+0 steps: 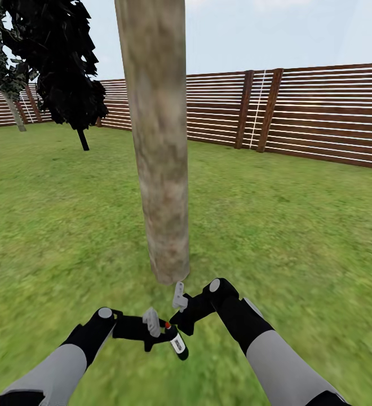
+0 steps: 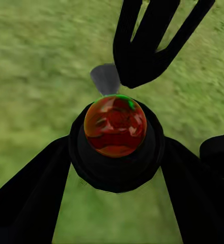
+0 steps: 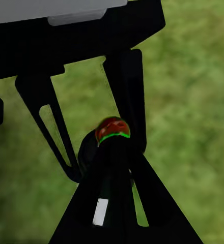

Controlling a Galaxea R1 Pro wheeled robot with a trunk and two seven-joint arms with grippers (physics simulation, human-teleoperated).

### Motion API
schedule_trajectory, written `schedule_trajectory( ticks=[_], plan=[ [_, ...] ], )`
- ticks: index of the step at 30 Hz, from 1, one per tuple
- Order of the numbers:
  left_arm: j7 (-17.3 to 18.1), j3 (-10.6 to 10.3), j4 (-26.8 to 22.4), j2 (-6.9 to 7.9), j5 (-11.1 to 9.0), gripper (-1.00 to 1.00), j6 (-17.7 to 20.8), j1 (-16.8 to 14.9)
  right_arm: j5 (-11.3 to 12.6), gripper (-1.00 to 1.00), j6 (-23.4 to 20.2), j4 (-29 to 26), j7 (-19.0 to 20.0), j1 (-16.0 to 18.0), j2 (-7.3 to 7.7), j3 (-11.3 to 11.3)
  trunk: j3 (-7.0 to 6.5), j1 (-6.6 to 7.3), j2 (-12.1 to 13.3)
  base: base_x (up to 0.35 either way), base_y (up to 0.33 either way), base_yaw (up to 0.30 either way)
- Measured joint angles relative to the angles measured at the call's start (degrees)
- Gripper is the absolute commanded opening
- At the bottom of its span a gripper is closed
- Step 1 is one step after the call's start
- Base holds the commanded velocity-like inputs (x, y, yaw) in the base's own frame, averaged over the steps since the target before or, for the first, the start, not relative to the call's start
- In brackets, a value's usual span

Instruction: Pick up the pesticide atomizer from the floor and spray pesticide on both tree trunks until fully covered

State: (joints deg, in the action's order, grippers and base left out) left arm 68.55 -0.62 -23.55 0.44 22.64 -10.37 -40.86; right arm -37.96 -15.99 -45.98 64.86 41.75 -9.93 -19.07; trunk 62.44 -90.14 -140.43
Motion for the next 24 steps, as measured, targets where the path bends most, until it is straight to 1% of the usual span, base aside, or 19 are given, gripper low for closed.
schedule_trajectory(
  ticks=[8, 11, 12, 15, 17, 18, 19, 20, 21, 22, 23, 24],
  plan=[
    [0.06, -0.03, 0.05, 0.04, -0.44, -1.0, -0.02, -0.25, -0.01, -1.0, 0.07, -0.05, 0.0, 0.0, 0.0, 0.0, 0.0, 0.0, 0.0, 0.0, 0.0, 0.0],
    [0.06, -0.3, 0.31, 0.98, -0.05, -1.0, -0.36, -0.04, -0.01, -1.0, 0.08, -0.08, 0.0, 0.0, 0.0, 0.0, 0.0, 0.0, 0.0, 0.0, 0.0, 0.0],
    [0.06, -0.38, 0.4, 1.62, 0.11, -1.0, -0.43, -0.01, -0.01, -1.0, 0.08, -0.08, 0.0, 0.0, 0.0, 0.0, 0.0, 0.0, 0.0, 0.0, 0.0, 0.0],
    [0.01, -0.63, 0.66, 6.08, 0.49, -1.0, -0.47, 0.09, -0.01, -1.0, 0.08, -0.08, 0.0, 0.0, 0.0, 0.0, 0.0, 0.0, 0.0, 0.0, 0.0, 0.0],
    [-0.1, -0.68, 0.86, 9.23, 2.85, -1.0, -0.45, 0.14, -0.01, -1.0, 0.08, -0.08, 0.0, 0.0, 0.0, 0.0, 0.0, 0.0, 0.0, 0.0, 0.0, 0.0],
    [-0.39, -0.74, 1.04, 10.58, 4.83, -1.0, -0.43, 0.21, -0.01, -1.0, 0.08, -0.08, 0.0, 0.0, 0.0, 0.0, 0.0, 0.0, 0.0, 0.0, 0.0, 0.0],
    [-0.6, -0.68, 1.09, 11.26, 6.43, -1.0, -0.44, 0.23, -0.01, -1.0, 0.08, -0.08, 0.0, 0.0, 0.0, 0.0, 0.0, 0.0, 0.0, 0.0, 0.0, 0.0],
    [-0.7, -0.64, 1.13, 11.82, 8.62, -1.0, -0.4, 0.21, -0.01, -1.0, 0.12, -0.05, 0.0, 0.0, 0.04, 0.0, 0.0, 0.0, 0.0, 0.0, 0.0, 0.0],
    [-0.76, -0.51, 1.14, 12.53, 10.36, -1.0, -0.37, 0.18, -0.01, -1.0, 0.14, -0.02, 0.0, 0.0, 0.06, 0.0, 0.0, 0.0, 0.0, 0.0, 0.0, 0.0],
    [-0.79, -0.33, 1.15, 13.33, 11.36, -1.0, -0.32, 0.13, -0.01, 1.0, 0.15, -0.01, 0.0, 0.0, 0.11, 0.04, 0.0, 0.0, 0.0, 0.0, 0.0, 0.0],
    [-0.82, -0.23, 1.15, 14.65, 12.02, -1.0, -0.26, 0.09, -0.01, 1.0, 0.16, 0.0, 0.0, 0.0, 0.19, 0.07, 0.0, 0.0, 0.0, 0.0, 0.0, 0.0],
    [-0.82, -0.15, 1.19, 15.74, 12.22, -1.0, -0.27, 0.08, -0.01, 1.0, 0.16, 0.02, 0.0, 0.0, 0.3, 0.12, 0.0, 0.0, 0.0, 0.0, 0.0, 0.0]
  ],
)
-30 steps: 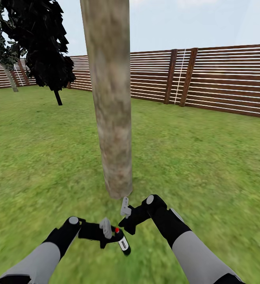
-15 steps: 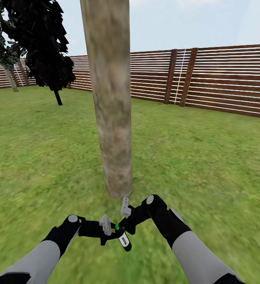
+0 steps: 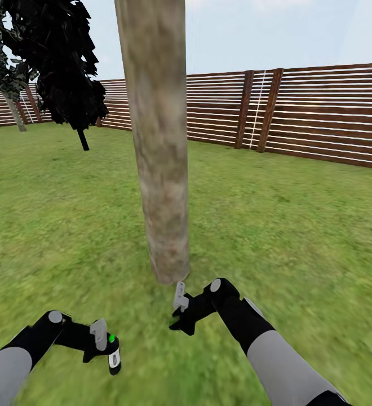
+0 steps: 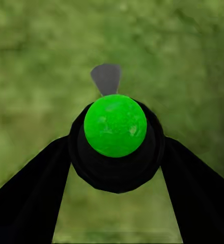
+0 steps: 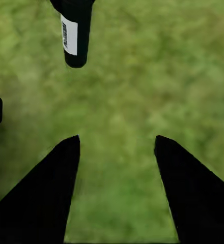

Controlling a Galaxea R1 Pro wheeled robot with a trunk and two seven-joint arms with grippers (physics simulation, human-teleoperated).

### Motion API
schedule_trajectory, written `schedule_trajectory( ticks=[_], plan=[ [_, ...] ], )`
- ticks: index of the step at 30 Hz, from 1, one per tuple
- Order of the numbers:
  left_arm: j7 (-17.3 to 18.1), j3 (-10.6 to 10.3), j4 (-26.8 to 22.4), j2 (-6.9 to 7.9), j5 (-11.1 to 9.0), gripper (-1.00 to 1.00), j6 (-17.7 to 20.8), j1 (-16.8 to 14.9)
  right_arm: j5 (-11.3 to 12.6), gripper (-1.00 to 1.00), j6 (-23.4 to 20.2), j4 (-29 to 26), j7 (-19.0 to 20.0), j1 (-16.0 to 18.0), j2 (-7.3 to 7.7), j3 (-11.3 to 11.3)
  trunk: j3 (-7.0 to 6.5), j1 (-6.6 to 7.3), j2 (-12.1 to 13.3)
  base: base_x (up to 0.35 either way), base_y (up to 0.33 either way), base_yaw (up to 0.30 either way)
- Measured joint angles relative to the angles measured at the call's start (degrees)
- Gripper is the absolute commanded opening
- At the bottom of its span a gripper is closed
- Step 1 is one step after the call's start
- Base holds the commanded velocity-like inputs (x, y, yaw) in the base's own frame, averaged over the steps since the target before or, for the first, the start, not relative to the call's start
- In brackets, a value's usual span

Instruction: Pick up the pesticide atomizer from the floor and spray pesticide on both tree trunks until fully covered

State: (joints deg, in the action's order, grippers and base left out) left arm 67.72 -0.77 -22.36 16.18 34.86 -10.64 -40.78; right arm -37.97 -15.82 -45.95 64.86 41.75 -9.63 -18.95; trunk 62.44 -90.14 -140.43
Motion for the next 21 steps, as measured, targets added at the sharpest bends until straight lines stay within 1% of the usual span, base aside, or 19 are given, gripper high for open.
schedule_trajectory(
  ticks=[3, 4, 6, 7, 8, 9, 10, 11, 12, 13, 14, 15, 16, 17, 18, 19, 20, 21],
  plan=[
    [-0.07, 0.14, 0.04, 2.91, 0.13, -1.0, 0.02, 0.14, 0.04, 1.0, 0.05, 0.32, -0.04, -0.05, 0.26, 0.14, 0.0, 0.0, 0.0, 0.0, 0.0, 0.0],
    [-0.08, 0.17, 0.0, 3.46, 0.06, -1.0, 0.03, 0.27, 0.13, 1.0, 0.11, 0.47, -0.09, -0.07, 0.4, 0.2, 0.0, 0.0, 0.0, 0.0, 0.0, 0.0],
    [-0.44, 0.29, -0.02, 3.95, -0.07, -1.0, 0.13, 0.4, 0.22, 1.0, 0.26, 0.7, -0.25, -0.21, 0.76, 0.3, 0.0, 0.0, 0.0, 0.0, 0.0, 0.0],
    [-1.86, 0.77, 0.0, 4.08, -0.3, -1.0, 0.22, 0.5, 0.27, 1.0, 0.38, 1.24, -1.02, -0.32, 1.49, 0.45, 0.0, 0.0, 0.0, 0.0, 0.0, 0.0],
    [-4.27, 1.79, 0.19, 4.16, -0.69, -1.0, 0.33, 0.58, 0.38, 1.0, 0.74, 2.07, -2.67, -0.41, 2.58, 0.63, 0.0, 0.0, 0.0, 0.0, 0.0, 0.0],
    [-10.81, 4.44, 2.97, 4.11, -0.92, -1.0, 0.37, 0.85, 1.61, 1.0, 3.81, 4.66, -6.37, -1.7, 4.63, 2.57, 0.01, -0.01, 0.01, 0.0, 0.0, 0.0],
    [-14.77, 6.12, 4.69, 3.96, -1.05, -1.0, 0.31, 0.96, 3.23, 1.0, 6.78, 6.86, -8.95, -3.05, 5.67, 5.44, 0.01, -0.01, 0.01, 0.0, 0.0, 0.0],
    [-17.65, 7.62, 5.73, 3.87, -1.34, -1.0, 0.27, 1.0, 4.88, 1.0, 9.93, 9.21, -12.49, -4.6, 6.21, 9.36, 0.01, -0.01, 0.0, 0.0, 0.0, 0.0],
    [-19.49, 9.03, 6.32, 3.77, -1.94, -1.0, 0.28, 1.03, 6.1, 1.0, 13.15, 11.82, -17.14, -6.23, 6.51, 13.47, 0.01, -0.01, 0.0, 0.0, 0.0, 0.0],
    [-20.51, 10.43, 6.7, 3.48, -3.16, -1.0, 0.32, 1.04, 6.78, 1.0, 17.0, 14.65, -23.1, -7.87, 6.64, 17.26, 0.01, -0.01, 0.0, 0.0, 0.0, 0.0],
    [-21.17, 11.59, 7.15, 2.95, -4.67, -1.0, 0.37, 1.05, 7.15, 1.0, 20.98, 17.07, -29.15, -9.32, 6.68, 19.88, 0.01, -0.01, 0.0, 0.0, 0.0, 0.0],
    [-23.05, 13.24, 7.64, 2.35, -6.98, -1.0, 0.47, 1.04, 7.38, 1.0, 25.21, 19.33, -35.86, -10.61, 6.62, 21.44, 0.01, 0.0, 0.0, 0.0, 0.0, 0.0],
    [-37.24, 17.05, 10.59, -0.55, -13.35, -1.0, 0.57, 1.13, 8.72, 1.0, 37.4, 24.83, -53.38, -13.21, 6.68, 23.06, -0.01, -0.01, 0.01, 0.0, 0.0, 0.0],
    [-45.67, 17.19, 12.36, -2.18, -13.97, -1.0, 0.53, 1.16, 9.99, 1.0, 42.9, 26.03, -64.73, -17.82, 6.76, 23.3, 0.02, -0.01, 0.0, 0.0, 0.0, 0.0],
    [-49.28, 17.36, 13.18, -3.24, -14.3, -1.0, 0.48, 1.15, 11.52, 1.0, 46.82, 26.41, -68.89, -17.97, 6.81, 23.34, 0.0, 0.0, 0.0, 0.0, 0.0, 0.0],
    [-52.75, 17.55, 13.74, -4.84, -14.6, -1.0, 0.45, 1.16, 14.46, 1.0, 51.55, 26.74, -72.61, -19.69, 7.04, 23.44, 0.01, 0.0, 0.0, 0.0, 0.0, 0.0],
    [-54.66, 17.74, 13.87, -6.31, -14.72, -1.0, 0.43, 1.13, 17.66, 1.0, 54.54, 27.01, -74.56, -21.36, 7.87, 23.52, 0.01, 0.0, 0.0, 0.0, 0.0, 0.0],
    [-55.68, 17.89, 13.87, -7.42, -14.77, -1.0, 0.5, 1.11, 21.36, 1.0, 56.28, 27.36, -75.5, -22.95, 9.42, 23.62, 0.01, 0.0, 0.0, 0.0, 0.0, 0.0]
  ],
)
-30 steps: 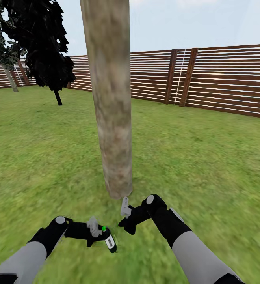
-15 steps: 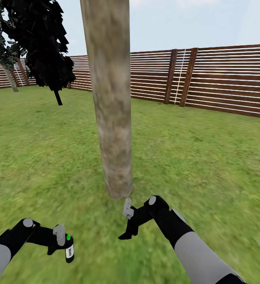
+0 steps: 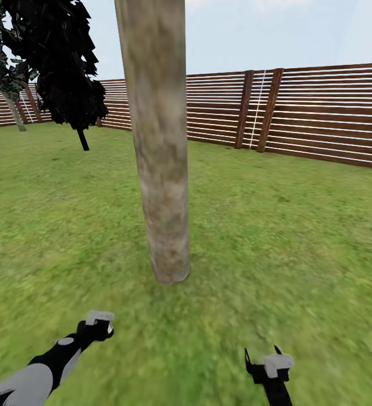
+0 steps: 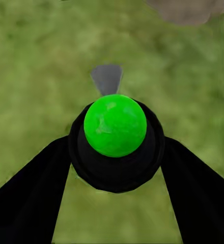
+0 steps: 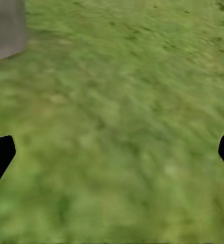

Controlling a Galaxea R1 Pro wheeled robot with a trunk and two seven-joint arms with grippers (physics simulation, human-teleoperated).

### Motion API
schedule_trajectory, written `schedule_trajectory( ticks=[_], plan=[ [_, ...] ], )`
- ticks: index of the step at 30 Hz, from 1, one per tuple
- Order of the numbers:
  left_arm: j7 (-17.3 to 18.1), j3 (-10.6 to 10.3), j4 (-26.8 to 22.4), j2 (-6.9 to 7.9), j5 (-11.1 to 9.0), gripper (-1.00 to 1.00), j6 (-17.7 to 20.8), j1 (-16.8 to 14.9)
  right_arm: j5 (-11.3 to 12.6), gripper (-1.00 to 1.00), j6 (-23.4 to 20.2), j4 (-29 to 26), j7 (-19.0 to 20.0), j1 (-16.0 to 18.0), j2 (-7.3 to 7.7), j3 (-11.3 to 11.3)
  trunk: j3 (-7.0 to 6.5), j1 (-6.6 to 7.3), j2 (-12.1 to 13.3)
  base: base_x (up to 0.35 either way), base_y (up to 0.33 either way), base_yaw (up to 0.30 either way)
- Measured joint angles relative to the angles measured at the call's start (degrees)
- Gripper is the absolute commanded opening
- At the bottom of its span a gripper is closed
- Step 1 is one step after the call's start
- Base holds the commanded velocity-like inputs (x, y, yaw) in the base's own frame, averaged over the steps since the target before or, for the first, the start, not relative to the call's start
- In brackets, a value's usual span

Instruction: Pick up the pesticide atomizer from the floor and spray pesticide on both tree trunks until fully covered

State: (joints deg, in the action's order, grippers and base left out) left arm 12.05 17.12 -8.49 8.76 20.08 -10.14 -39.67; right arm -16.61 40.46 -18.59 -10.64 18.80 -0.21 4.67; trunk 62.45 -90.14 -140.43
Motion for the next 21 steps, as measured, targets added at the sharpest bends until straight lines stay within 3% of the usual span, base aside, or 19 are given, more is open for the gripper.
schedule_trajectory(
  ticks=[2, 4, 7, 11, 16, 21],
  plan=[
    [-0.82, 0.21, 0.04, -1.01, -0.08, -1.0, 0.14, -0.04, 5.32, 1.0, 1.5, 0.42, -0.3, -1.8, 3.37, -0.05, -0.01, 0.0, 0.0, 0.0, 0.0, 0.0],
    [-1.13, 0.26, 0.34, -1.65, -0.14, -1.0, 0.19, -0.01, 7.12, 1.0, 1.85, 0.55, 3.04, -2.28, 5.1, -0.24, -0.01, 0.0, 0.0, 0.0, 0.0, 0.0],
    [-4.73, 0.37, 0.67, -2.86, -0.2, -1.0, 0.17, 0.01, 7.73, 1.0, 1.98, 0.66, 9.24, -2.44, 5.16, -0.29, -0.01, 0.0, 0.0, 0.0, 0.0, 0.0],
    [-8.03, 0.32, 0.72, -3.82, -0.1, -1.0, 0.18, 0.02, 7.8, 1.0, 1.99, 1.47, 9.96, -2.46, 5.01, -0.29, -0.01, 0.0, 0.0, 0.0, 0.0, 0.0],
    [-8.46, 0.06, 0.34, -4.0, 0.08, -1.0, 0.57, -0.02, 7.8, 1.0, 1.99, 3.86, 9.85, -2.45, 4.62, -0.29, -0.01, 0.0, 0.0, 0.0, 0.0, -0.089],
    [-8.6, 0.05, -1.78, -3.73, 0.1, -1.0, 9.9, -0.23, 7.81, 1.0, 1.99, 4.06, 9.85, -2.45, 4.14, -0.26, -0.01, 0.0, 0.0, 0.0, 0.0, -0.285]
  ],
)
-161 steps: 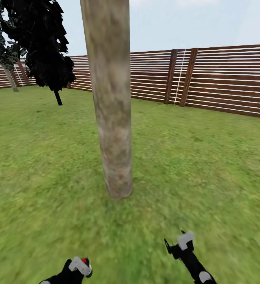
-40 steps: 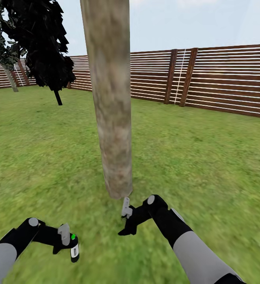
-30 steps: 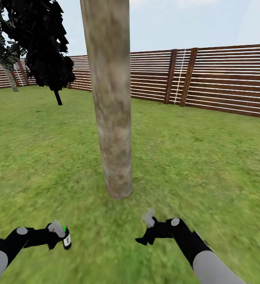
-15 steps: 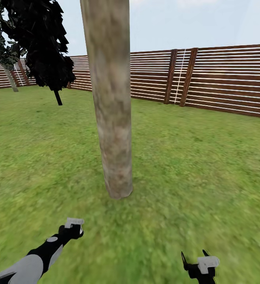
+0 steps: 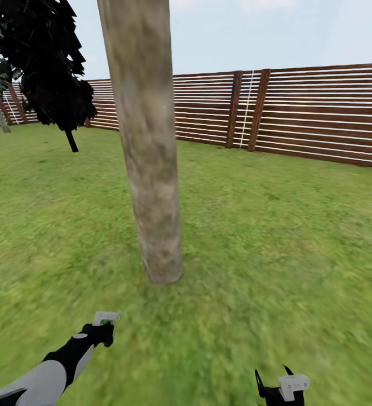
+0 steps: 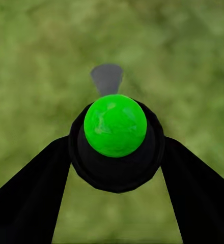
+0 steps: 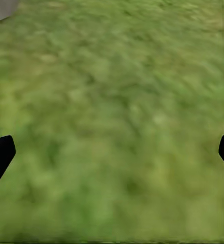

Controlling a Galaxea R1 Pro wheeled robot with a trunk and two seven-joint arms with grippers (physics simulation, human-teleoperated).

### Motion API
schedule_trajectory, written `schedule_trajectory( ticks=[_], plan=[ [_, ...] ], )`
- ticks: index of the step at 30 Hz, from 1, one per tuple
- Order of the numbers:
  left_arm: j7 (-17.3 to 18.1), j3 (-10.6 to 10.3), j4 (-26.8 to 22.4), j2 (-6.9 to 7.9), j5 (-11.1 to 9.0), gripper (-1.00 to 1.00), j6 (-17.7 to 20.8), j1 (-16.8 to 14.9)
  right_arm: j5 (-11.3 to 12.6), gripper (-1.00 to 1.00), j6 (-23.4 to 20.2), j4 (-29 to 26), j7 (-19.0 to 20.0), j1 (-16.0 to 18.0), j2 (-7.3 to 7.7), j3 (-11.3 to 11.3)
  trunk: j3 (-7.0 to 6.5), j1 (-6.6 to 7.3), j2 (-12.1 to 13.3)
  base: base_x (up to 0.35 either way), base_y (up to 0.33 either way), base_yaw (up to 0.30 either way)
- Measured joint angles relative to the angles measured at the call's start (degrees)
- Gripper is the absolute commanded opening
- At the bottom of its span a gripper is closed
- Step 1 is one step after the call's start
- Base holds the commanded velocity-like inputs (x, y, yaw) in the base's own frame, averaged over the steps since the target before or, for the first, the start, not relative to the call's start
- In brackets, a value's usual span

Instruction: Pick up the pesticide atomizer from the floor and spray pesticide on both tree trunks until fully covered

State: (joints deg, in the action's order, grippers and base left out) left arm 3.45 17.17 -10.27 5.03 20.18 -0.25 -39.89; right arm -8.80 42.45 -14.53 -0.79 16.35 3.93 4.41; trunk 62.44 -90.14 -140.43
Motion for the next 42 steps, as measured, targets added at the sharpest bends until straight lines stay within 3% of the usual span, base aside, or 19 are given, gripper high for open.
schedule_trajectory(
  ticks=[7, 9, 11, 15, 17, 19, 21, 23, 29, 31, 32, 34, 36, 38, 41, 42],
  plan=[
    [0.63, -0.03, -1.77, -0.09, -0.09, -1.0, 2.92, -0.01, 0.01, 1.0, 0.0, 0.02, 0.0, 0.0, -0.06, 0.07, 0.0, 0.0, 0.0, 0.0, 0.0, -0.299],
    [0.67, -0.09, -1.85, -0.22, -0.06, -1.0, 4.68, -0.02, 0.01, 1.0, 0.0, 0.03, 0.0, 0.0, -0.06, 0.07, 0.0, 0.0, 0.0, 0.0, 0.0, -0.3],
    [0.77, -0.14, -1.92, -0.27, -0.04, -1.0, 9.04, -0.28, 0.01, 1.0, 0.0, 0.03, 0.0, 0.0, -0.06, 0.07, 0.0, 0.0, 0.0, 0.0, 0.0, -0.3],
    [0.82, -0.11, -1.98, -0.52, -0.14, -1.0, 12.7, -1.14, 0.01, 1.0, 0.0, 0.03, 0.0, 0.0, -0.06, 0.06, 0.0, 0.0, 0.0, 0.0, 0.0, -0.183],
    [0.77, -0.1, -1.95, -1.45, -0.25, -1.0, 13.22, -1.83, 0.01, 1.0, 0.0, 0.03, 0.0, 0.0, -0.08, 0.02, 0.0, 0.0, 0.0, 0.0, 0.0, -0.022],
    [0.77, -0.19, -1.93, -3.29, -0.25, -1.0, 13.45, -2.05, 0.01, 1.0, 0.0, 0.03, 0.0, 0.0, -0.09, 0.0, 0.0, 0.0, 0.0, 0.0, 0.0, -0.004],
    [0.78, -0.28, -2.21, -4.62, -0.06, -1.0, 16.21, -2.46, 0.01, 1.0, 0.0, 0.03, 0.0, 0.0, -0.06, -0.01, 0.0, 0.0, 0.0, -0.144, 0.074, -0.004],
    [0.8, -0.27, -3.32, -5.01, 0.0, -1.0, 19.31, -3.29, 0.01, 1.0, 0.0, 0.02, 0.0, 0.0, -0.06, -0.01, 0.0, 0.0, 0.0, -0.249, 0.149, -0.182],
    [0.81, -0.45, -4.87, -4.29, 0.4, -1.0, 20.82, -3.49, 0.01, 1.0, 0.0, 0.03, 0.0, 0.0, -0.06, 0.07, 0.0, 0.0, 0.0, -0.054, 0.04, -0.147],
    [0.78, -0.26, -5.06, -3.04, 0.38, -1.0, 24.55, -3.86, 0.01, 1.0, 0.0, -0.01, 0.0, 0.0, -0.06, 0.07, 0.0, 0.0, 0.0, -0.001, 0.001, -0.005],
    [0.78, -0.2, -5.24, -3.15, 0.03, -1.0, 25.51, -4.24, 0.01, 1.0, 0.0, -0.03, 0.0, 0.0, -0.06, 0.08, 0.0, 0.0, 0.0, 0.0, 0.0, -0.002],
    [0.76, -0.15, -6.05, -4.24, -0.3, -1.0, 26.37, -4.88, 0.01, 1.0, 0.0, -0.05, 0.0, 0.0, -0.06, 0.08, 0.0, 0.0, 0.0, 0.0, 0.0, 0.0],
    [0.59, -0.2, -6.69, -7.32, -0.55, -1.0, 26.73, -5.13, 0.01, 1.0, 0.0, -0.06, 0.0, 0.0, -0.06, 0.08, 0.0, 0.0, 0.0, 0.0, 0.0, 0.0],
    [0.5, -0.33, -7.06, -8.28, 0.02, -1.0, 26.8, -5.18, 0.01, 1.0, 0.0, -0.06, 0.0, 0.0, -0.06, 0.08, 0.0, 0.0, 0.0, 0.0, 0.0, 0.0],
    [0.68, -0.41, -7.78, -7.35, 0.43, -1.0, 26.94, -5.12, 0.01, 1.0, 0.0, -0.05, 0.0, -0.02, -0.06, 0.07, 0.0, 0.0, 0.0, -0.013, 0.008, 0.0],
    [0.7, -0.41, -8.45, -6.35, 0.62, -1.0, 27.34, -5.08, 0.01, 1.0, 0.0, -0.06, 0.0, -0.01, -0.06, 0.07, 0.0, 0.0, 0.0, -0.13, 0.111, 0.0]
  ],
)
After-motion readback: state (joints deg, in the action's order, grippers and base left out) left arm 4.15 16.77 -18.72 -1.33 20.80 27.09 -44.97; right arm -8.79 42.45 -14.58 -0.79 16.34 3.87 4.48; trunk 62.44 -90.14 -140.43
